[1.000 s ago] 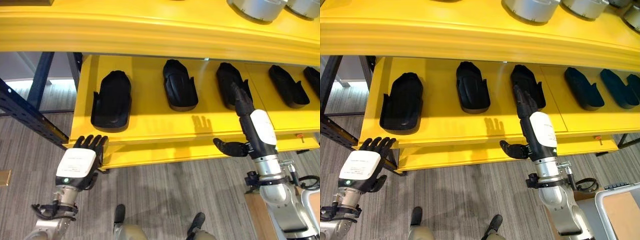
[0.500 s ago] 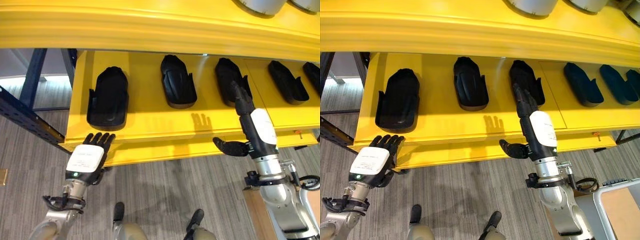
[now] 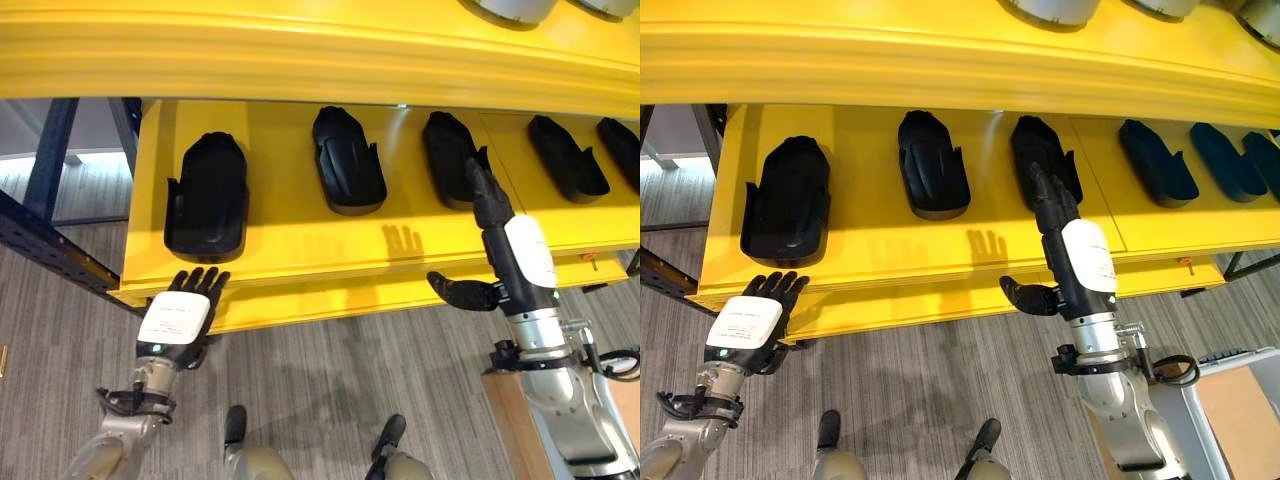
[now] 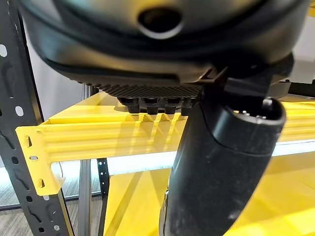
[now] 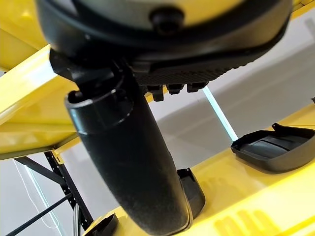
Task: Move parts from the plastic box to the shelf.
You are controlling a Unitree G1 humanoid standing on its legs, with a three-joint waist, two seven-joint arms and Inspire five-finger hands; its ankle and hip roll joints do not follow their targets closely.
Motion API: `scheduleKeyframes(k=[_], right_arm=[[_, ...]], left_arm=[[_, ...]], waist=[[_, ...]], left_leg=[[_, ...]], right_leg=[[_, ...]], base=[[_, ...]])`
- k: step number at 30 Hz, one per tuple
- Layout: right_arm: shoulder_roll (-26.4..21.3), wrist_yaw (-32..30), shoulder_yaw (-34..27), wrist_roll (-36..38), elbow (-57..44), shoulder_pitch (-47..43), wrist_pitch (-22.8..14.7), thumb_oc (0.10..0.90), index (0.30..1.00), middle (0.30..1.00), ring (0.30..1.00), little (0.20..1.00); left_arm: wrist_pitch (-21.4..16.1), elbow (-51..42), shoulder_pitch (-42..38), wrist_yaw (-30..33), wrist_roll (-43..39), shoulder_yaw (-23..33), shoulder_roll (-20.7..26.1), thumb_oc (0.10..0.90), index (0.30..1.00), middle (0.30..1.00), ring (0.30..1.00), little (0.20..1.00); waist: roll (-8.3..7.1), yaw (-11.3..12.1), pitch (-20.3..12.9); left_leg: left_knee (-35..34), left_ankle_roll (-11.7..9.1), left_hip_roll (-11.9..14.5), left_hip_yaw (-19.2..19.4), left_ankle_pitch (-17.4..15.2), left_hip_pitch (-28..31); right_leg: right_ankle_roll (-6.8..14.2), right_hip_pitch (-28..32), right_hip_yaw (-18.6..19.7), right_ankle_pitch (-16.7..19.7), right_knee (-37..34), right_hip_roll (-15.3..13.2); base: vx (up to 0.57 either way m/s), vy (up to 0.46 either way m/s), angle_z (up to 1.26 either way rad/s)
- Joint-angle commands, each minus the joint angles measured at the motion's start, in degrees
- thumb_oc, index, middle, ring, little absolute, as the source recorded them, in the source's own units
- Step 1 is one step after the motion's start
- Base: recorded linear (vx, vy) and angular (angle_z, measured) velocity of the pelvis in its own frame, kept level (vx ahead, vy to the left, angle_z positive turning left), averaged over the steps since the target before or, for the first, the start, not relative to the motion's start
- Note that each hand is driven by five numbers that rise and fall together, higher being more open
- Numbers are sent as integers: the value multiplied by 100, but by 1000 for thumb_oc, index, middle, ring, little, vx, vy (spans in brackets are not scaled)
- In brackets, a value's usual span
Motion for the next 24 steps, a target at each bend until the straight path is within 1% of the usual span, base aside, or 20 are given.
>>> scheduleKeyframes(k=[1, 2, 3, 4, 5, 7, 8, 9, 10, 11, 12, 13, 20, 24], right_arm=[[-146, -476, -346, 68, -572, -704, -313, 900, 1000, 1000, 1000, 1000], [-146, -496, -332, 78, -559, -703, -310, 900, 1000, 1000, 1000, 1000], [-150, -504, -323, 76, -549, -697, -312, 900, 1000, 1000, 1000, 1000], [-161, -504, -322, 78, -548, -691, -310, 900, 1000, 1000, 1000, 1000], [-163, -507, -308, 88, -541, -695, -311, 900, 1000, 1000, 1000, 1000], [-172, -522, -294, 83, -548, -686, -310, 900, 1000, 1000, 1000, 1000], [-178, -526, -277, 85, -549, -694, -311, 900, 1000, 1000, 1000, 1000], [-181, -540, -261, 80, -552, -709, -312, 900, 1000, 1000, 1000, 1000], [-184, -545, -261, 77, -549, -711, -311, 900, 1000, 1000, 1000, 1000], [-186, -559, -241, 74, -545, -719, -309, 900, 1000, 1000, 1000, 1000], [-189, -563, -238, 63, -544, -712, -305, 900, 1000, 1000, 1000, 1000], [-191, -566, -239, 61, -546, -709, -303, 900, 1000, 1000, 1000, 1000], [-212, -562, -238, 32, -525, -731, -266, 900, 1000, 1000, 1000, 1000], [-202, -560, -227, 32, -521, -743, -250, 900, 1000, 1000, 1000, 1000]], left_arm=[[155, 216, -422, 49, 226, 198, 235, 900, 1000, 1000, 1000, 1000], [180, 289, -483, 56, 227, 154, 229, 900, 1000, 1000, 1000, 1000], [193, 379, -517, 63, 217, 116, 214, 900, 1000, 1000, 1000, 1000], [224, 457, -571, 59, 210, 74, 211, 900, 1000, 1000, 1000, 1000], [227, 517, -621, 62, 204, 29, 198, 900, 1000, 1000, 1000, 1000], [268, 670, -720, 71, 194, -63, 177, 900, 1000, 1000, 1000, 1000], [299, 738, -770, 70, 184, -92, 184, 900, 1000, 1000, 1000, 1000], [308, 775, -805, 77, 188, -116, 193, 900, 1000, 1000, 1000, 1000], [308, 781, -811, 84, 189, -122, 189, 900, 1000, 1000, 1000, 1000], [316, 821, -864, 83, 181, -150, 198, 900, 1000, 1000, 1000, 1000], [323, 826, -876, 80, 187, -158, 208, 900, 1000, 1000, 1000, 1000], [322, 824, -874, 82, 188, -160, 205, 900, 1000, 1000, 1000, 1000], [338, 856, -1040, 44, 213, -267, 240, 900, 1000, 1000, 1000, 1000], [338, 815, -1100, 23, 246, -311, 257, 900, 1000, 1000, 1000, 1000]], waist=[[-203, -104, -2], [-235, -97, 37], [-244, -100, 41], [-251, -131, 21], [-260, -137, 21], [-286, -140, 55], [-285, -167, 35], [-285, -172, 38], [-294, -154, 66], [-289, -181, 42], [-289, -185, 42], [-298, -168, 68], [-284, -212, 59], [-248, -240, 38]], left_leg=[[-50, 524, -398, 380, -301, 197], [-46, 554, -423, 448, -228, 169], [-46, 554, -425, 461, -229, 174], [-50, 531, -400, 418, -308, 210], [-49, 530, -396, 426, -308, 208], [-43, 564, -414, 499, -234, 177], [-47, 538, -388, 447, -312, 214], [-46, 537, -387, 450, -312, 214], [-41, 564, -411, 505, -236, 181], [-45, 538, -384, 461, -315, 222], [-46, 539, -384, 462, -318, 227], [-40, 566, -407, 516, -242, 195], [-41, 574, -415, 544, -249, 222], [-42, 574, -412, 558, -258, 250]], right_leg=[[54, 572, -157, -813, 210, 269], [-1, 518, -244, -743, 233, 236], [2, 513, -242, -740, 232, 235], [60, 544, -130, -801, 219, 267], [64, 537, -124, -797, 213, 267], [3, 478, -218, -739, 244, 233], [60, 504, -104, -808, 242, 264], [60, 500, -99, -810, 242, 264], [2, 461, -199, -746, 256, 234], [57, 496, -90, -812, 246, 268], [56, 496, -89, -814, 246, 270], [-2, 458, -190, -750, 260, 240], [-3, 464, -159, -766, 263, 234], [-12, 471, -147, -786, 268, 233]], base=[[-47, 11, -8], [15, 3, -12], [21, 9, -11], [78, -2, -8], [69, -2, -5], [-23, 9, -1], [0, 0, 0], [0, 0, 0], [0, 0, 0], [0, 0, 0], [0, 0, 0], [-47, 10, -2], [-7, 2, 0], [0, 0, 0]])
